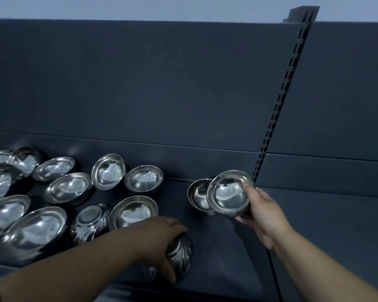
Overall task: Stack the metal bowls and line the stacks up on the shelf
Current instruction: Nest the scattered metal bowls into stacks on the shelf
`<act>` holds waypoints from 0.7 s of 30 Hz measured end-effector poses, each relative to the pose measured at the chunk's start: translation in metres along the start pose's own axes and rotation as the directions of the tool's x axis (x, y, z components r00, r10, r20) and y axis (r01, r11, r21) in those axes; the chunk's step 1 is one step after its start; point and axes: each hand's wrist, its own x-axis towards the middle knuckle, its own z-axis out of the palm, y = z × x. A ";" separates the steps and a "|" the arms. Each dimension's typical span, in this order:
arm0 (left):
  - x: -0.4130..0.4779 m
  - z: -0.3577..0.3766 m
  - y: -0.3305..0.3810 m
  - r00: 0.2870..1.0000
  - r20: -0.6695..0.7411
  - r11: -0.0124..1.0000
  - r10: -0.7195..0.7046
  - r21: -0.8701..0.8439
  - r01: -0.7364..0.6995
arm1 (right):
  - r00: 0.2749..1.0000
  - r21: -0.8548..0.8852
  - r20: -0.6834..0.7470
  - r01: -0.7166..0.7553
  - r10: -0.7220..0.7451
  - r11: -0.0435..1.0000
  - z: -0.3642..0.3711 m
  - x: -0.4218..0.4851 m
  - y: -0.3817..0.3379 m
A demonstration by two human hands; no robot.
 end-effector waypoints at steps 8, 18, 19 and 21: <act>0.012 0.012 0.004 0.998 -0.055 0.997 0.043 0.073 -0.039 | 0.997 -0.022 -0.073 0.015 -0.016 1.000 0.003 0.002 0.002; 0.014 -0.012 0.004 0.945 -0.325 0.972 -0.036 -0.230 -0.042 | 0.987 -0.091 -0.158 -0.056 0.041 0.994 0.003 0.023 -0.001; 0.013 -0.016 0.002 0.935 -0.350 0.963 -0.056 -0.265 -0.042 | 0.985 -0.108 -0.169 -0.061 0.042 0.992 0.005 0.027 -0.003; 0.010 -0.023 -0.002 0.910 -0.402 0.940 -0.106 -0.338 -0.040 | 0.982 -0.158 -0.188 -0.057 0.026 0.986 0.010 0.032 -0.006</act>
